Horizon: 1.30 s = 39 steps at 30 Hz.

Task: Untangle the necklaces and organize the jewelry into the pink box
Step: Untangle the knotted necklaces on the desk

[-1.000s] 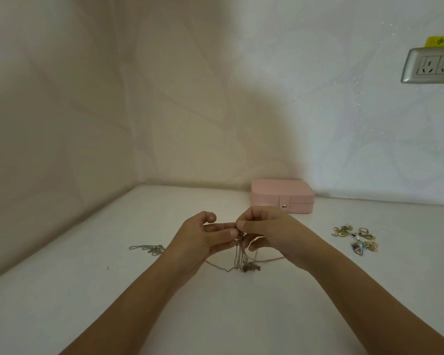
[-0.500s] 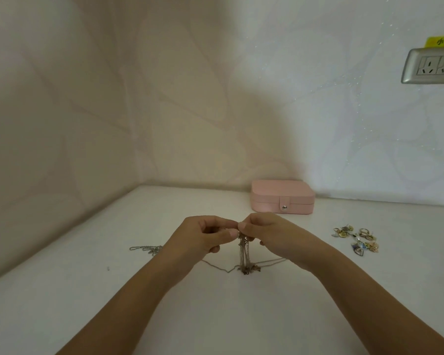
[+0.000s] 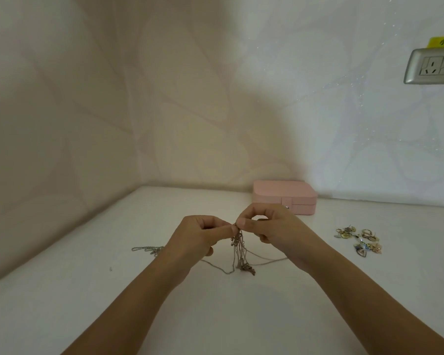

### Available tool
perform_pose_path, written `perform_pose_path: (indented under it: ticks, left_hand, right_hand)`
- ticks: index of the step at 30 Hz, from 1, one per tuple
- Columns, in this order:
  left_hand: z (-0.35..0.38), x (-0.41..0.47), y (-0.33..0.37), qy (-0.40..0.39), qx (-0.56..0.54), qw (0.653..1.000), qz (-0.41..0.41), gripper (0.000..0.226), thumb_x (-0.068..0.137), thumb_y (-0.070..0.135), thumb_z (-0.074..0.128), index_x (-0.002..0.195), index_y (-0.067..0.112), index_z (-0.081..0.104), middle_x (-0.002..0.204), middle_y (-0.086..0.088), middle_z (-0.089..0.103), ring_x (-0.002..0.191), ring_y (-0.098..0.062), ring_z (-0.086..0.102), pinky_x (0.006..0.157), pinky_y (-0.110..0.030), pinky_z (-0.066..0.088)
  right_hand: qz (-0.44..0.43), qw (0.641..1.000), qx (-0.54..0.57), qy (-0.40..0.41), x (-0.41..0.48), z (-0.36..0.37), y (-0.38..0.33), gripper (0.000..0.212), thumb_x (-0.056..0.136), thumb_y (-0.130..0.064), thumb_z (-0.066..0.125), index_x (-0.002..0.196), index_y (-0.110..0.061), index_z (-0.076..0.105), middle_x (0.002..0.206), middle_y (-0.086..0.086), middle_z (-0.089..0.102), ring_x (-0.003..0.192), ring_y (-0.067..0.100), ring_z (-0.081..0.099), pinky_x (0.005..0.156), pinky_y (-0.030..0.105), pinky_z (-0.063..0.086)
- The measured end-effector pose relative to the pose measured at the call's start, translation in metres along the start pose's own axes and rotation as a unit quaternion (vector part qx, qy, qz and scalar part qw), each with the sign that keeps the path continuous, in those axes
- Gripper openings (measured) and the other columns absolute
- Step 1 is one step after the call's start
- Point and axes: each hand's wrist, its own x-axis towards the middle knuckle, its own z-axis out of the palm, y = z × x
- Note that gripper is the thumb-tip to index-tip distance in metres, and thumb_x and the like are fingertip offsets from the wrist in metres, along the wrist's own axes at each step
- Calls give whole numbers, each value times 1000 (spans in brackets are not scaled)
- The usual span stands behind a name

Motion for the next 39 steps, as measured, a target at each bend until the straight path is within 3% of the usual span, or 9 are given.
perform_pose_path:
  ticks: [3, 8, 11, 16, 21, 26, 29, 33, 39]
  left_hand:
    - [0, 0, 0, -31, 30, 999, 3, 10, 82, 18, 68, 73, 13, 67, 59, 6, 40, 54, -9, 32, 53, -20, 30]
    - [-2, 1, 4, -99, 51, 994, -20, 19, 84, 22, 61, 66, 16, 57, 62, 6, 40, 57, -8, 35, 55, -19, 33]
    - [-3, 2, 2, -47, 84, 995, 12, 22, 85, 23, 61, 69, 9, 62, 64, -1, 41, 62, -16, 34, 59, -27, 32]
    - [0, -1, 2, 33, 39, 995, 88, 8, 82, 19, 72, 76, 15, 75, 62, -8, 40, 50, -7, 32, 49, -12, 31]
    - [-2, -3, 5, -29, -70, 997, 29, 16, 73, 28, 71, 70, 12, 74, 54, 6, 41, 53, -8, 33, 55, -20, 33]
    - [4, -8, 10, -112, -98, 989, 24, 28, 76, 34, 64, 57, 17, 52, 62, 3, 29, 56, -10, 28, 49, -18, 29]
    - [4, -6, 11, -73, -51, 995, 44, 37, 77, 45, 59, 57, 16, 49, 57, 3, 32, 52, -11, 27, 49, -19, 26]
    - [3, -4, 7, -32, 126, 985, 111, 47, 74, 58, 54, 44, 22, 50, 56, -10, 31, 51, -19, 23, 48, -24, 20]
    - [-5, -1, 3, 33, 141, 982, 125, 20, 78, 36, 73, 68, 19, 75, 47, 3, 37, 45, -8, 28, 45, -14, 24]
  right_hand:
    - [9, 1000, 2, -5, 1, 1, 1, 11, 89, -20, 65, 79, -16, 66, 51, -13, 45, 51, 6, 35, 53, 14, 29]
    - [44, 989, 119, -74, 3, 5, 4, 17, 94, -11, 55, 80, -8, 63, 68, -5, 56, 59, 8, 44, 60, 19, 37]
    - [70, 973, 175, -132, 4, 7, 7, 22, 99, -13, 46, 86, -3, 62, 75, 2, 55, 62, 13, 48, 66, 27, 39]
    - [48, 974, 155, -155, 2, -6, 4, 25, 100, -20, 46, 87, -6, 62, 69, -4, 52, 60, 11, 45, 64, 23, 39]
    - [-40, 994, -85, -63, -2, -7, -6, 14, 89, -27, 64, 80, -16, 63, 55, -12, 54, 55, 10, 43, 57, 20, 34]
    - [-182, 971, -142, 67, -4, 0, -6, 11, 77, -13, 71, 73, -14, 62, 69, -8, 62, 62, 3, 56, 59, 17, 46]
    - [-167, 980, -61, 94, -1, 6, -6, 11, 80, -9, 69, 73, -15, 63, 68, -3, 65, 64, 10, 60, 63, 20, 48]
    - [-81, 990, 101, 57, 2, 11, -4, 12, 85, 1, 60, 79, -9, 63, 71, 8, 66, 67, 13, 59, 67, 22, 50]
    - [57, 967, 238, -66, 4, -4, -1, 13, 84, 4, 62, 89, -7, 65, 72, 3, 66, 66, 11, 60, 64, 20, 51]
